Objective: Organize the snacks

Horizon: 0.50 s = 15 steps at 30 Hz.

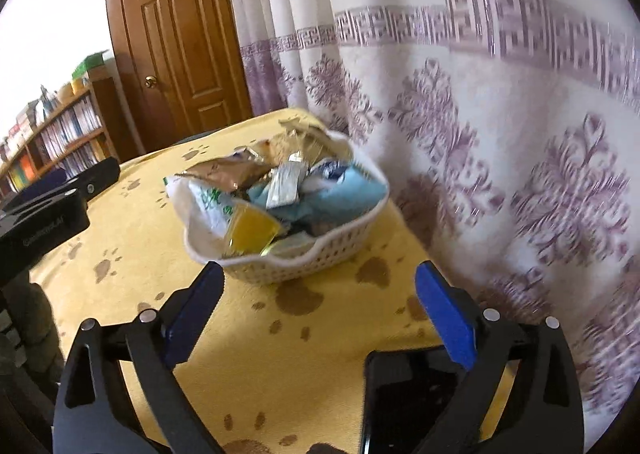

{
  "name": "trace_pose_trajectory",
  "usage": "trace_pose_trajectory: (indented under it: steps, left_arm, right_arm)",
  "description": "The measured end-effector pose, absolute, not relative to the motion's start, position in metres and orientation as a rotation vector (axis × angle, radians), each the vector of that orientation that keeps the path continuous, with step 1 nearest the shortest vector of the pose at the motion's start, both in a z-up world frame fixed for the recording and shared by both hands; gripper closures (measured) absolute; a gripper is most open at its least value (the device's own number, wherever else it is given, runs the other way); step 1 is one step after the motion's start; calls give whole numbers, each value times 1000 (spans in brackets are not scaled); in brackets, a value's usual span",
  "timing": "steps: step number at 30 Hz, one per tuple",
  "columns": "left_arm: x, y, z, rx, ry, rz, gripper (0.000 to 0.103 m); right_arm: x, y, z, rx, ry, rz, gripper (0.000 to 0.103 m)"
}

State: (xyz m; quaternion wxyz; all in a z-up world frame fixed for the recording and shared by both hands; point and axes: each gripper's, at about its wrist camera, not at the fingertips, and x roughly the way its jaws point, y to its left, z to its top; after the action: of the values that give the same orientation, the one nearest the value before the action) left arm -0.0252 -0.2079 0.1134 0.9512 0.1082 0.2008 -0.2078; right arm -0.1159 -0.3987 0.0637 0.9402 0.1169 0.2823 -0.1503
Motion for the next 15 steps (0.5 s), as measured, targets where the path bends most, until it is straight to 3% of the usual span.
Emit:
trace_pose_trajectory:
  steps: [1,15]
  left_arm:
    - [-25,-207,115,218,406,-416,5]
    - [-41,-202,128,235,369,-432,5]
  right_arm:
    - [-115,-395,67,210,577,-323,4]
    - [-110,-376,76,87,622,-367,3]
